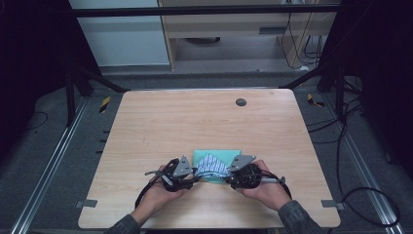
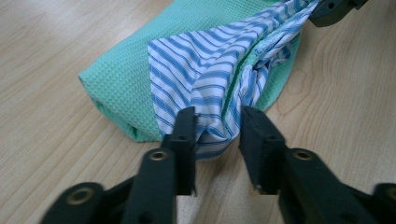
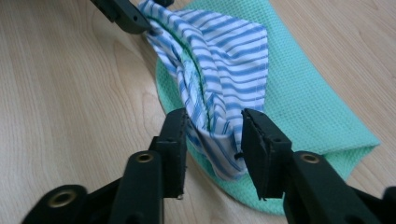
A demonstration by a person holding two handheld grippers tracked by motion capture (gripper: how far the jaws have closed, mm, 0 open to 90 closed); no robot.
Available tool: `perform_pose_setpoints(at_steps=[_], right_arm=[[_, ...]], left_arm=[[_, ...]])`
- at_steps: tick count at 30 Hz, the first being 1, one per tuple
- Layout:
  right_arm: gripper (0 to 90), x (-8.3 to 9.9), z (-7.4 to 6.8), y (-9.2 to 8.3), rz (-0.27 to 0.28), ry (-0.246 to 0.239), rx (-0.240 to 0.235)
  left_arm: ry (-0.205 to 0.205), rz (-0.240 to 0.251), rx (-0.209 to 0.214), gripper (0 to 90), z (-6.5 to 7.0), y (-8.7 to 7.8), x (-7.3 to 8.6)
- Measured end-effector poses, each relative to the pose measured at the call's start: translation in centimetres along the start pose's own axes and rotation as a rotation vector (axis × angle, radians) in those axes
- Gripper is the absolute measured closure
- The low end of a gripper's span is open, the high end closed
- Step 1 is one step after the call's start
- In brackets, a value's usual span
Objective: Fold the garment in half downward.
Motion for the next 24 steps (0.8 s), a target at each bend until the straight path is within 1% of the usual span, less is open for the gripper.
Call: perform_pose_setpoints(at_steps=[1, 3, 4, 6, 8, 10, 11, 13, 16, 20, 21, 22, 24], right_arm=[[57.9, -0.1, 0.0, 0.1, 0.003, 0.001, 0.0], [61.2, -0.3, -0.2, 0.2, 0.001, -0.004, 0.002], [62.3, -0.3, -0.2, 0.2, 0.002, -0.009, 0.005], [69.2, -0.4, -0.5, 0.1, 0.004, -0.012, 0.0], [78.3, -0.2, -0.7, 0.1, -0.002, -0.012, -0.007], [84.1, 0.1, -0.9, 0.1, -0.006, -0.018, -0.009], [85.3, 0.3, -1.1, 0.1, -0.008, -0.01, -0.017], [86.3, 0.5, -1.2, 0.2, -0.008, -0.018, -0.021], [86.9, 0.8, -1.4, 0.3, -0.015, -0.019, -0.028], [87.0, 1.0, -1.9, 0.5, -0.023, -0.038, -0.035], [87.0, 1.1, -2.0, 0.6, -0.023, -0.04, -0.033], [86.9, 1.1, -2.0, 0.6, -0.024, -0.044, -0.033], [86.9, 1.3, -2.1, 0.8, -0.032, -0.054, -0.029]], left_arm=[[0.0, -0.001, 0.002, 70.1, 0.1, 0.0, 0.0], [0.025, -0.005, -0.015, 74.0, 0.0, 0.0, 0.1], [0.032, -0.008, -0.015, 74.7, 0.1, 0.0, 0.2], [0.034, -0.007, -0.011, 78.0, 0.2, 0.0, 0.3], [0.039, -0.016, -0.009, 81.6, 0.3, 0.1, 0.5], [0.048, -0.023, -0.009, 84.2, 0.3, 0.1, 0.7], [0.053, -0.03, -0.006, 84.7, 0.4, 0.1, 0.8], [0.051, -0.037, 0.002, 85.6, 0.5, 0.1, 0.9], [0.064, -0.055, 0.001, 86.1, 0.5, 0.2, 1.1], [0.061, -0.063, 0.005, 86.4, 0.6, 0.2, 1.4], [0.059, -0.064, 0.007, 86.4, 0.7, 0.2, 1.5], [0.067, -0.072, 0.008, 86.4, 0.7, 0.2, 1.6], [0.065, -0.071, 0.008, 86.4, 0.9, 0.2, 1.7]])
Point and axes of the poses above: each handheld gripper's, and its own axes: y roughly forward along the jaws, x roughly out of its underside, z roughly to its right, the point moved 8 cm from there along y, roughly forward along the jaws, and after that the axes turned 13 degrees about -y, right-handed, at the moved point
